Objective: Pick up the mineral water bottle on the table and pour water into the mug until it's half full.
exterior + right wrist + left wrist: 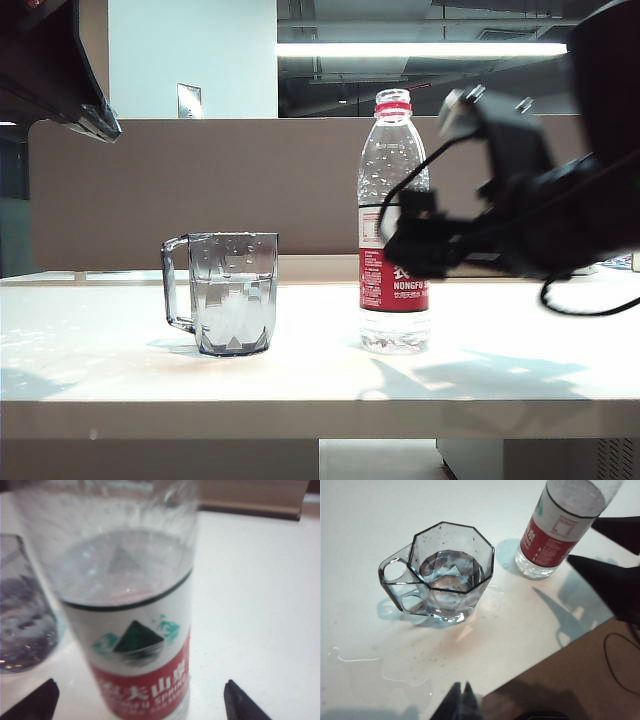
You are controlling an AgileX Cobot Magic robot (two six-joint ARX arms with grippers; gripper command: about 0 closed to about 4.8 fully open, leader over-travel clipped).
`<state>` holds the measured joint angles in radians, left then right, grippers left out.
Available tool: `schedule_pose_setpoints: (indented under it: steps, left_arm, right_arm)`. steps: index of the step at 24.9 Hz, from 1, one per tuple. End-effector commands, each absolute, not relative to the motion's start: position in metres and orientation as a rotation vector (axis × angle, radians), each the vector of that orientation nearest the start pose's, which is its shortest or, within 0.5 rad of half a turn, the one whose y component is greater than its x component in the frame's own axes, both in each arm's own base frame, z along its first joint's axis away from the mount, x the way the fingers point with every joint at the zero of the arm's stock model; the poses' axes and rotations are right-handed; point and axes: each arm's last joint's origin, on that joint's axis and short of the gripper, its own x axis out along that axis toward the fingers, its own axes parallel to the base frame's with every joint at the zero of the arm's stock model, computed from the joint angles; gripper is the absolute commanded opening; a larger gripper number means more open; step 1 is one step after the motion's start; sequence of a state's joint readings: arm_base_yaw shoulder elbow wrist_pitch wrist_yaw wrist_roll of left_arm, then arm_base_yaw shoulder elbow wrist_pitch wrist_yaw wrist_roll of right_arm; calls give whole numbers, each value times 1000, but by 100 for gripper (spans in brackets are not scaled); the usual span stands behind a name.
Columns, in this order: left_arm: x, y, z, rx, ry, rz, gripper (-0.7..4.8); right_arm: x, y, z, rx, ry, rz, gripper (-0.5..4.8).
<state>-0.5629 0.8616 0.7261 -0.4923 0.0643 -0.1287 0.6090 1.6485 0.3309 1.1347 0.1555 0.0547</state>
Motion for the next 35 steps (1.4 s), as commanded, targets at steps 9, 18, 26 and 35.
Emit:
schedule_pose_setpoints:
  steps: [9, 18, 26, 35]
  left_arm:
    - [149, -96, 276, 29, 640, -567, -1]
    - [149, -96, 276, 29, 640, -567, -1]
    - [149, -96, 276, 29, 640, -567, -1]
    - [149, -96, 276, 29, 640, -568, -1]
  right_arm:
    - [148, 99, 167, -21, 199, 485, 59]
    - [115, 75, 170, -13, 188, 490, -6]
    - [113, 57, 155, 45, 181, 502, -6]
    - [101, 23, 137, 68, 324, 308, -6]
